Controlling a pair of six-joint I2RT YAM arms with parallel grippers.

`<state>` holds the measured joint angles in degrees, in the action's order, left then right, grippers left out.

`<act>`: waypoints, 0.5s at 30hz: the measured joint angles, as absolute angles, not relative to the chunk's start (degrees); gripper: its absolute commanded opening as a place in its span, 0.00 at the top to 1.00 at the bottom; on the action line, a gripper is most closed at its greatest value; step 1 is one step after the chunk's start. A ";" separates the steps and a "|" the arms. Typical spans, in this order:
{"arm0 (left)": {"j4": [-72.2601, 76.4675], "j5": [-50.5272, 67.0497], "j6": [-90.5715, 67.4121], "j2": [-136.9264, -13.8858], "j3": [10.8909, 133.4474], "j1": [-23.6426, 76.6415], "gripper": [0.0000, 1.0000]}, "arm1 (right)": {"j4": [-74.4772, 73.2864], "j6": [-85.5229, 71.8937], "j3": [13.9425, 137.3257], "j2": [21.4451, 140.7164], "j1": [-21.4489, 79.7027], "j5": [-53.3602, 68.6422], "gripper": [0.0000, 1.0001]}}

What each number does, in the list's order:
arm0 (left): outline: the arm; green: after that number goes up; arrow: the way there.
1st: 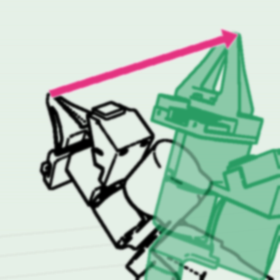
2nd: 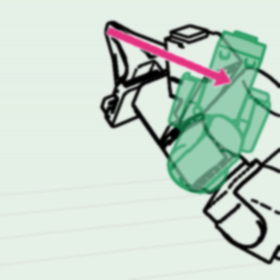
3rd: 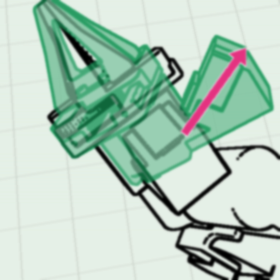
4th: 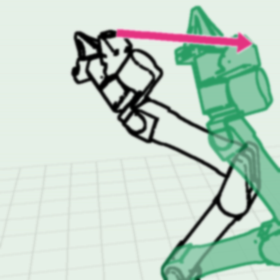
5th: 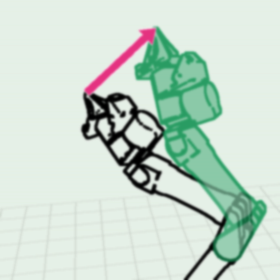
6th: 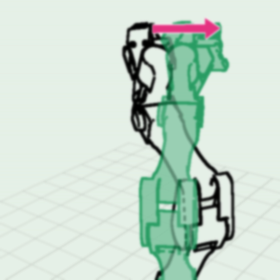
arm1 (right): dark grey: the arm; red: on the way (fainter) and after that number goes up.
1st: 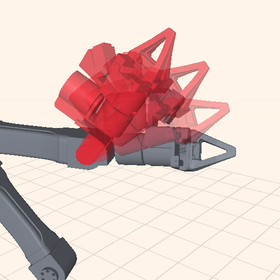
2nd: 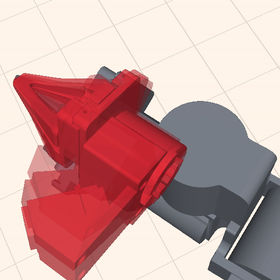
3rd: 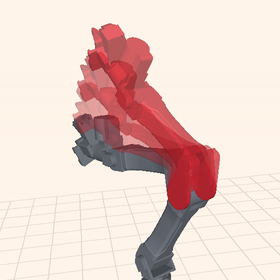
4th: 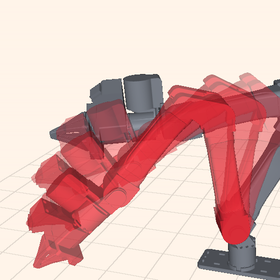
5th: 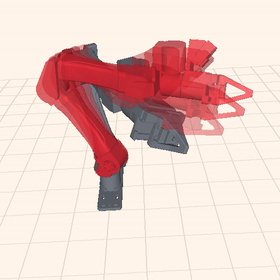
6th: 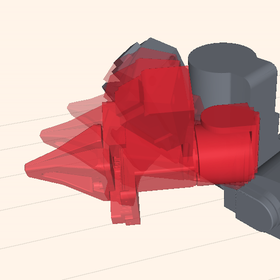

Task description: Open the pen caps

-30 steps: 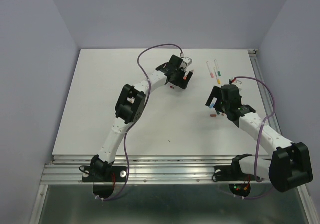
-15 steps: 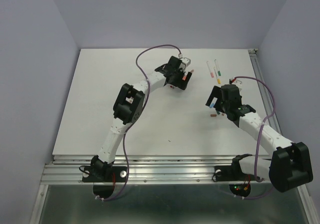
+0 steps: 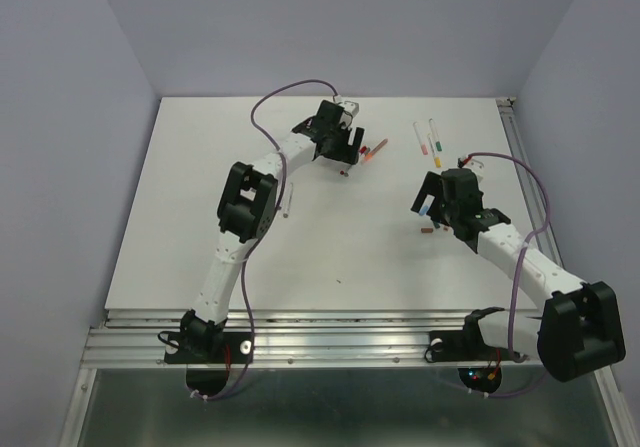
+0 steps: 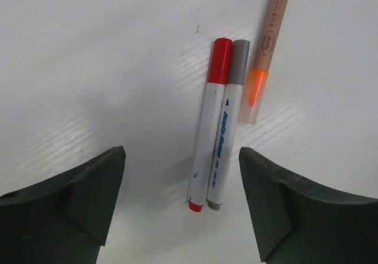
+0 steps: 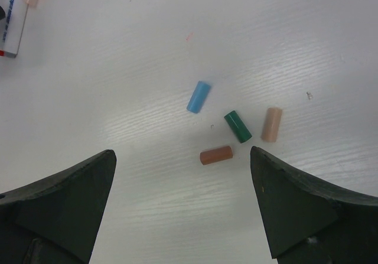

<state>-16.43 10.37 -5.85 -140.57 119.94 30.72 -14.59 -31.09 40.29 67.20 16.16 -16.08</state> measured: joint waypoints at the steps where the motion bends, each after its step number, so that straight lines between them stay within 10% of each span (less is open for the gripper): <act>1: -16.53 10.15 -5.87 -140.66 120.14 30.59 0.16 | -14.59 -31.09 40.29 67.40 16.16 -16.08 0.00; 15: -17.45 7.33 -4.93 -142.47 121.89 31.44 0.23 | -14.59 -31.11 40.29 68.29 16.16 -16.05 0.00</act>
